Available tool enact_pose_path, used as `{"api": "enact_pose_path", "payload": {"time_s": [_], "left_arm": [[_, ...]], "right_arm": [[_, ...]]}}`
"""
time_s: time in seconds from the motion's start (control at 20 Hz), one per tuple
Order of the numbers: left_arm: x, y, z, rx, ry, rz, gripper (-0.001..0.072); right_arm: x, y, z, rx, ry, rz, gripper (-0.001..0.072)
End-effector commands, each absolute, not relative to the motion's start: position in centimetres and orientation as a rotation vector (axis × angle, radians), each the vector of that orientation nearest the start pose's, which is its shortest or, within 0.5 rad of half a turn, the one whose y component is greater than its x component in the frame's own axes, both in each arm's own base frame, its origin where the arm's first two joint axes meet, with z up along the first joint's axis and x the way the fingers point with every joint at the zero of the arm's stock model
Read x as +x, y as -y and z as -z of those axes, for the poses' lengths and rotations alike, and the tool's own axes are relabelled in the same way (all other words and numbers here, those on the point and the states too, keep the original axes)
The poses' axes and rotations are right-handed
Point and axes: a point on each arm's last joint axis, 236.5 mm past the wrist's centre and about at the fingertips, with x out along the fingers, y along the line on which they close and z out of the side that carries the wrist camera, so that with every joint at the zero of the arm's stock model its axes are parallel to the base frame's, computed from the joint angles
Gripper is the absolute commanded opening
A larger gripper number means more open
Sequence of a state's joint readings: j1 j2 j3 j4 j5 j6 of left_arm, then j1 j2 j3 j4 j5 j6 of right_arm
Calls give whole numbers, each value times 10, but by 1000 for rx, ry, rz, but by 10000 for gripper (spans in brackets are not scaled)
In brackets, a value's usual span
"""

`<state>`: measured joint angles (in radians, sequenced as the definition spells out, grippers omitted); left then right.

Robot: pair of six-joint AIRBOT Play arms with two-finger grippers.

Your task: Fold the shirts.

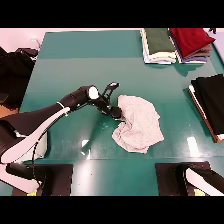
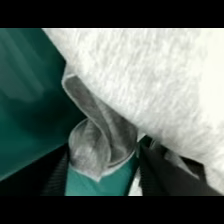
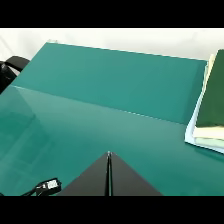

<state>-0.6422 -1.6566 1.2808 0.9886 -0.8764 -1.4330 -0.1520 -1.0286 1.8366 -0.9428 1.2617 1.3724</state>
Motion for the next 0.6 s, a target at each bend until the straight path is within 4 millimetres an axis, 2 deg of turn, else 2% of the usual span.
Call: {"api": "enact_pose_path", "payload": {"time_s": [0.0, 0.05, 0.15, 0.3, 0.45, 0.55], "left_arm": [[322, 370, 67, -78, -1313, 784, 184], [327, 367, 64, -82, -1309, 779, 31], [345, 352, 47, -104, -1309, 766, 23], [393, 315, 4, -137, -1227, 712, 23], [432, 276, -43, -174, -1096, 645, 23], [442, 255, -59, -183, -1055, 610, 23]], "right_arm": [[353, -81, -398, 156, -392, -440, 15], [351, -81, -393, 151, -414, -445, 15], [349, -75, -372, 123, -496, -425, 15], [342, -64, -317, 107, -678, -387, 15], [332, -60, -230, 172, -879, -365, 15], [316, -62, -150, 248, -1045, -351, 17]]}}
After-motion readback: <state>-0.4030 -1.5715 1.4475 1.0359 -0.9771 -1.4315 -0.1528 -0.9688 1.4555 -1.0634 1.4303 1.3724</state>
